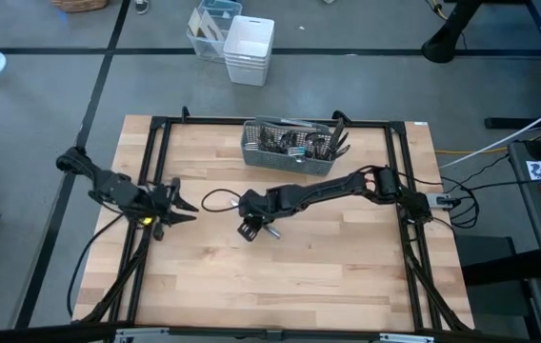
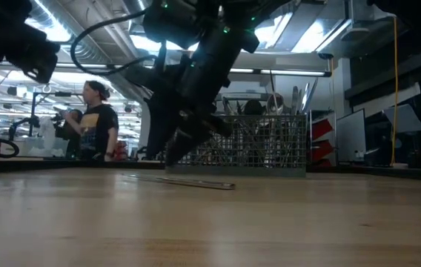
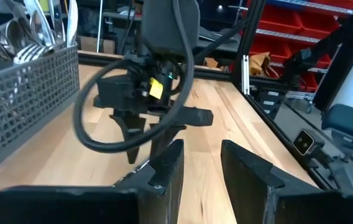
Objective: Sort silverware
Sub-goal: Put the knife into the silverware rack
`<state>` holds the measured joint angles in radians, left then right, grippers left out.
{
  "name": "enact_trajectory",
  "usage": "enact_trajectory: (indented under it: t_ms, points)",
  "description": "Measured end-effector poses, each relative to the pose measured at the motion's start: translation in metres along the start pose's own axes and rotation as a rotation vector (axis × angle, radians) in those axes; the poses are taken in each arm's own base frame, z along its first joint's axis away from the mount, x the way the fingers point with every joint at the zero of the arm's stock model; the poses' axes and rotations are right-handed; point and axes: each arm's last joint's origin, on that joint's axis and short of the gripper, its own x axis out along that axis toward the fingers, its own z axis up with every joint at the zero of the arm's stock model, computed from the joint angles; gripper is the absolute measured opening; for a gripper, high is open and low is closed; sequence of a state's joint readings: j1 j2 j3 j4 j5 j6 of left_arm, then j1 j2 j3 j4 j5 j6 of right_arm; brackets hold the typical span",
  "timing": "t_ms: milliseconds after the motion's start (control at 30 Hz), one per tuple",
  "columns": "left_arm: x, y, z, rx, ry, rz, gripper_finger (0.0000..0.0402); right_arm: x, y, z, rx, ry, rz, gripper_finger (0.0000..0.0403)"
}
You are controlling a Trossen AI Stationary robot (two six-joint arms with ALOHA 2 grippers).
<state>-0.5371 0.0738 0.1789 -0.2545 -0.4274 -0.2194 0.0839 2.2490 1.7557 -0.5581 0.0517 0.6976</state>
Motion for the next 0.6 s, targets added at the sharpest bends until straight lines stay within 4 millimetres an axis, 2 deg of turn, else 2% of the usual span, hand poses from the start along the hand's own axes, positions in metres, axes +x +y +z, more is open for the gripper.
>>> enact_trajectory:
  t_ms: [167, 600]
  points:
    - [0.005, 0.000, -0.011, -0.002, -0.011, -0.002, 0.0100, 0.000, -0.005, -0.005, -0.027, 0.037, -0.072, 0.0177]
    - [0.006, 0.000, -0.012, 0.000, -0.008, -0.001, 0.0100, 0.015, -0.006, -0.007, -0.081, 0.021, -0.079, 0.0177]
